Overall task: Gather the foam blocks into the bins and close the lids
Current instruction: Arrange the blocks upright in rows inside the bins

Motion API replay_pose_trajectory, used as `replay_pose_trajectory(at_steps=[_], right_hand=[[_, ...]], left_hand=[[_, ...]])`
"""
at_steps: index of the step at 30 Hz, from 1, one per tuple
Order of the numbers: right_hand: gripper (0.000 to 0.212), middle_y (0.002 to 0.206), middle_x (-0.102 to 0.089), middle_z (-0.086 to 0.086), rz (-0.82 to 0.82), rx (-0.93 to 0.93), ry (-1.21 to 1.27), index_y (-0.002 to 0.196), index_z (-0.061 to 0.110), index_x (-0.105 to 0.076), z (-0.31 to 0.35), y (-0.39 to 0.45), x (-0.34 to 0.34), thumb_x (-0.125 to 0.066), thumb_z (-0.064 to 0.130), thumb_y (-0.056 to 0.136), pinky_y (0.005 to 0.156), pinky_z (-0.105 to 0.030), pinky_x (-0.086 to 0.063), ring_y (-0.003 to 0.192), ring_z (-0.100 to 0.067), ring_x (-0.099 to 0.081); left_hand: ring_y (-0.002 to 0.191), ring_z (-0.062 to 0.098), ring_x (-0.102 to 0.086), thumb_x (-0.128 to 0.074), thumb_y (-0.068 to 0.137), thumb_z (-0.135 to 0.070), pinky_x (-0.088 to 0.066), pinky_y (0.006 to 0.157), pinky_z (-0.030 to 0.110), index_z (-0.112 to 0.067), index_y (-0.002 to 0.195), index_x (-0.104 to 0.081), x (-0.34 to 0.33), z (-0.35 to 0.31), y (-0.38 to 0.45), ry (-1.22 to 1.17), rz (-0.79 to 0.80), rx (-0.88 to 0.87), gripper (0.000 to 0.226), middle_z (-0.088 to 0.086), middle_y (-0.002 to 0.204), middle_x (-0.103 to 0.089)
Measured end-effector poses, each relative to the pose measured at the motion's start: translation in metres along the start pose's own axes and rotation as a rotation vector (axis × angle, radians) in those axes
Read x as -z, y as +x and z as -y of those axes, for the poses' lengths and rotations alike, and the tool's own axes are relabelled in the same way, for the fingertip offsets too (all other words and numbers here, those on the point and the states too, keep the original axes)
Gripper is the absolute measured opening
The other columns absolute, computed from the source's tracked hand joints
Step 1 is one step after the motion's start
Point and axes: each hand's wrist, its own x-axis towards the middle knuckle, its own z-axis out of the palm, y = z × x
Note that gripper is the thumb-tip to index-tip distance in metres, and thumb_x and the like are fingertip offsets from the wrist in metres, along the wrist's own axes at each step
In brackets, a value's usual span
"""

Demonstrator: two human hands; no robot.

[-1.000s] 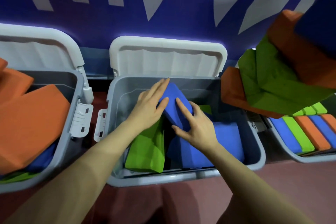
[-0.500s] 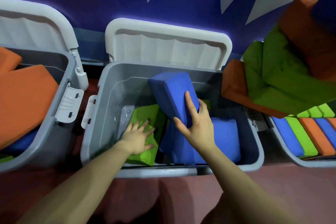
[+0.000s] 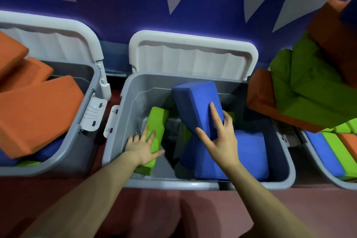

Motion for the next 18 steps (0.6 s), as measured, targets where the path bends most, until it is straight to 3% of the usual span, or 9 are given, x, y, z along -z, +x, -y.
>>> replay_pose_trajectory(at_steps=[4,8,13,15,18], right_hand=[[0.072,0.143,-0.034,-0.008,0.002,0.005,-0.010,0.144,0.058,-0.009,0.004,-0.003,-0.003,-0.048,0.062,0.083,0.089,-0.041,-0.050,0.131,-0.019,-0.032],[0.072,0.143,-0.033,-0.008,0.012,-0.008,-0.012,0.144,0.058,-0.010,0.007,-0.002,-0.005,-0.048,0.062,0.083,0.090,-0.043,-0.050,0.132,-0.022,-0.033],[0.073,0.140,-0.038,-0.010,-0.019,-0.015,-0.027,0.146,0.053,-0.014,0.018,0.000,-0.012,-0.049,0.061,0.083,0.086,-0.043,-0.051,0.125,-0.024,-0.036],[0.073,0.136,-0.040,-0.008,-0.049,-0.036,-0.026,0.146,0.051,-0.016,0.025,0.002,-0.014,-0.049,0.062,0.082,0.083,-0.044,-0.052,0.121,-0.024,-0.041],[0.073,0.132,-0.043,-0.005,-0.063,-0.085,-0.005,0.145,0.053,-0.016,0.031,0.006,-0.015,-0.047,0.064,0.080,0.080,-0.046,-0.052,0.115,-0.025,-0.048]], left_hand=[[0.131,0.041,-0.036,-0.052,0.085,-0.064,-0.034,0.105,0.041,-0.021,0.152,0.014,-0.002,-0.006,0.003,-0.072,-0.006,0.005,0.103,0.017,0.154,0.027],[0.127,0.047,-0.036,-0.057,0.087,-0.049,-0.038,0.104,0.046,-0.022,0.154,-0.003,0.010,-0.015,0.002,-0.144,-0.106,0.042,0.090,0.013,0.158,0.016],[0.123,0.037,-0.045,-0.056,0.083,-0.051,-0.036,0.099,0.040,-0.032,0.142,-0.039,0.052,-0.025,-0.017,-0.138,-0.334,0.117,0.064,0.000,0.154,-0.026],[0.118,0.036,-0.051,-0.058,0.080,-0.050,-0.038,0.095,0.038,-0.030,0.130,-0.054,0.074,-0.025,-0.019,-0.131,-0.358,0.146,0.054,0.001,0.138,-0.047],[0.118,0.032,-0.054,-0.060,0.079,-0.047,-0.039,0.095,0.037,-0.027,0.122,-0.063,0.102,-0.017,-0.017,-0.191,-0.330,0.209,0.048,0.007,0.128,-0.059]])
